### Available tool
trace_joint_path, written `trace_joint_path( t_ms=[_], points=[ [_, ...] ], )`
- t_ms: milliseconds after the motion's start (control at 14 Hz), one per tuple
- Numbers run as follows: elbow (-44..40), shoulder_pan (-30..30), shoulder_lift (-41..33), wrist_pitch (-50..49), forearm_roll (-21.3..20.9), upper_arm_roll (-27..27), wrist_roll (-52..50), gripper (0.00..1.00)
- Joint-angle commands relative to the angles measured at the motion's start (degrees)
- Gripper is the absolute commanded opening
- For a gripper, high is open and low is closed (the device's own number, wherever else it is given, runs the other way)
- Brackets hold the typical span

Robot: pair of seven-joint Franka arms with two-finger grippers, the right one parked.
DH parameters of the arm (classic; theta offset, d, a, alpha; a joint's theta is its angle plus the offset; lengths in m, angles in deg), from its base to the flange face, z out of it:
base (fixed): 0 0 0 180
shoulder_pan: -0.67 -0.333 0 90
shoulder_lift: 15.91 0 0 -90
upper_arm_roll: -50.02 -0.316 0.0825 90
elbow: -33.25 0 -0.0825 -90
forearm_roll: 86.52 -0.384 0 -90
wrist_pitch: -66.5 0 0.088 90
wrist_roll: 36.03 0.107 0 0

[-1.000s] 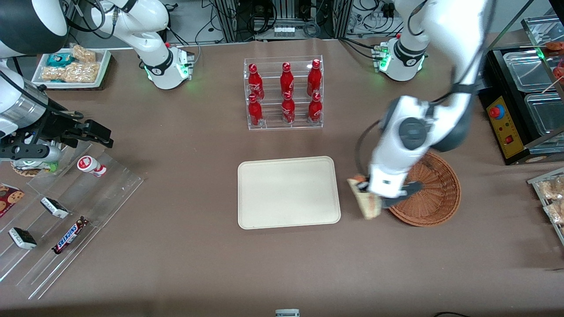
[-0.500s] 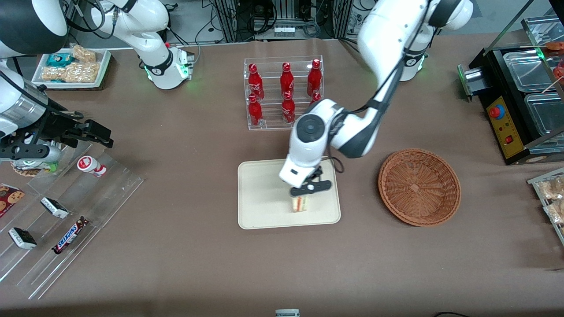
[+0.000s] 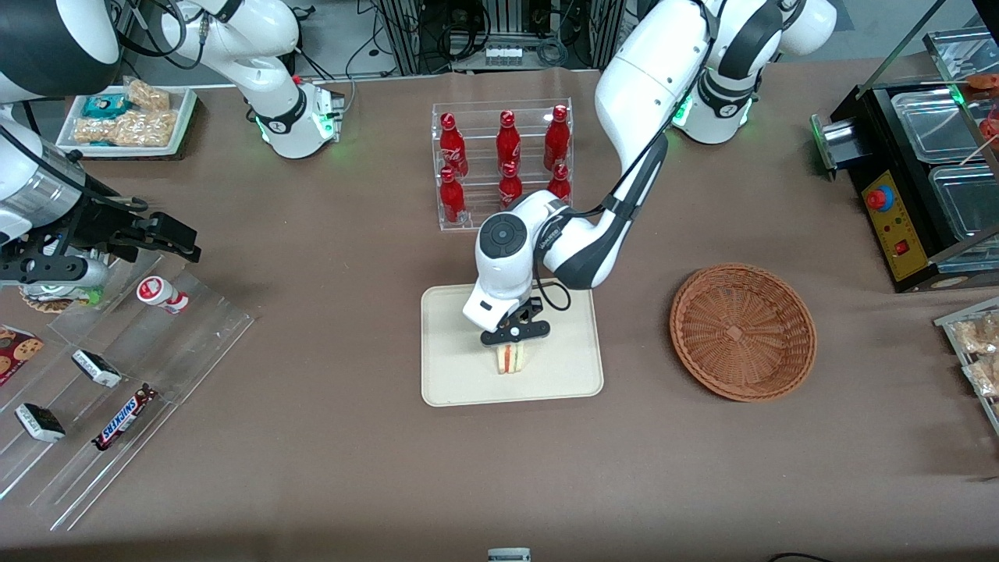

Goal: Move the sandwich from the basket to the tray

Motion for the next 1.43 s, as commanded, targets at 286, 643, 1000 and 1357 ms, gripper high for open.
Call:
trace_joint_path(
  t_ms=[286, 643, 1000, 1357],
  points=[
    [-1.10, -1.50, -13.55, -13.77, -1.38, -2.07, 1.79, 1.00],
    [1.78, -12.20, -21.90, -25.21, 0.11, -2.95, 15.97, 1.00],
    [11.29, -26.09, -32.28, -30.31, 1.69, -2.87, 34.56, 1.00],
    [11.47, -33.48, -37.56, -37.18, 1.61, -2.95, 50.66, 1.00]
  ],
)
